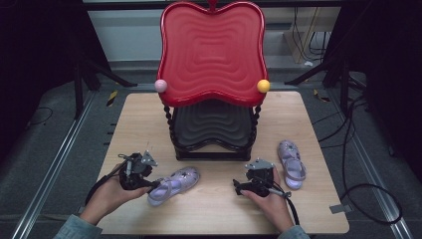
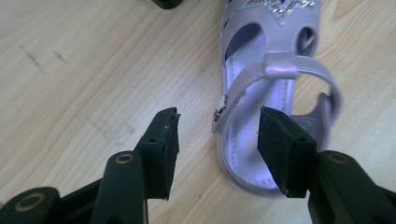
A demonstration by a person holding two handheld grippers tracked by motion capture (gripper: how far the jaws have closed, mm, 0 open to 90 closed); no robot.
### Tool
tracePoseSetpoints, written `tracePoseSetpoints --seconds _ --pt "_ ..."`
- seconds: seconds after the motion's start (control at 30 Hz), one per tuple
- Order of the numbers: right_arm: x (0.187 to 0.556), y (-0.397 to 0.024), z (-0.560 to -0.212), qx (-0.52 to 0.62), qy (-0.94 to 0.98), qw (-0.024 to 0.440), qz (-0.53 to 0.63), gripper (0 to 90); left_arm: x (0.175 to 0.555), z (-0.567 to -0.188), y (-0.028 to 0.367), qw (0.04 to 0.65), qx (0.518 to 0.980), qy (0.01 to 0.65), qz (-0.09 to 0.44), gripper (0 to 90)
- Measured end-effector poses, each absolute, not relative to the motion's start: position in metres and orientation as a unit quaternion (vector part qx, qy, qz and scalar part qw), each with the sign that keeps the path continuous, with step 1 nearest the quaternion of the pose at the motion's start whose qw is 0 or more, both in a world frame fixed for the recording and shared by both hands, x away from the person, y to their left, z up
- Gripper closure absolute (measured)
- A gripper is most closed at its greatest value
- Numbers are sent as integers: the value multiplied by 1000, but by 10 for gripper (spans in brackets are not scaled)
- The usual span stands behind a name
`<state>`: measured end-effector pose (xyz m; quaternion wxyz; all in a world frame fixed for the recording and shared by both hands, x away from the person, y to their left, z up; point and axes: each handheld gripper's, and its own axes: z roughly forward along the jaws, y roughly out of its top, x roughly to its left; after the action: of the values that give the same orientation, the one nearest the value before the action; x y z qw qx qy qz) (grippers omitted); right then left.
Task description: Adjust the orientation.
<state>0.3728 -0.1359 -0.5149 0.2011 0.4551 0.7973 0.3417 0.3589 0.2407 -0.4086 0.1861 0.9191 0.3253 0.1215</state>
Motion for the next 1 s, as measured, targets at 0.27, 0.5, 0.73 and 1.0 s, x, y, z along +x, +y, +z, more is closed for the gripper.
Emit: tracePoseSetpoints --seconds 0.27,0.5,0.73,1.0 --pt "373 -136 -515 456 797 201 342 23 336 -396 235 194 927 300 116 552" --pt "373 -136 -515 456 797 202 341 24 330 -402 217 171 943 268 101 551" --pt "373 -136 -515 456 797 201 342 24 335 -422 201 134 953 257 84 561" --pt "373 -136 -515 456 797 201 342 24 344 -441 195 113 956 263 65 670"
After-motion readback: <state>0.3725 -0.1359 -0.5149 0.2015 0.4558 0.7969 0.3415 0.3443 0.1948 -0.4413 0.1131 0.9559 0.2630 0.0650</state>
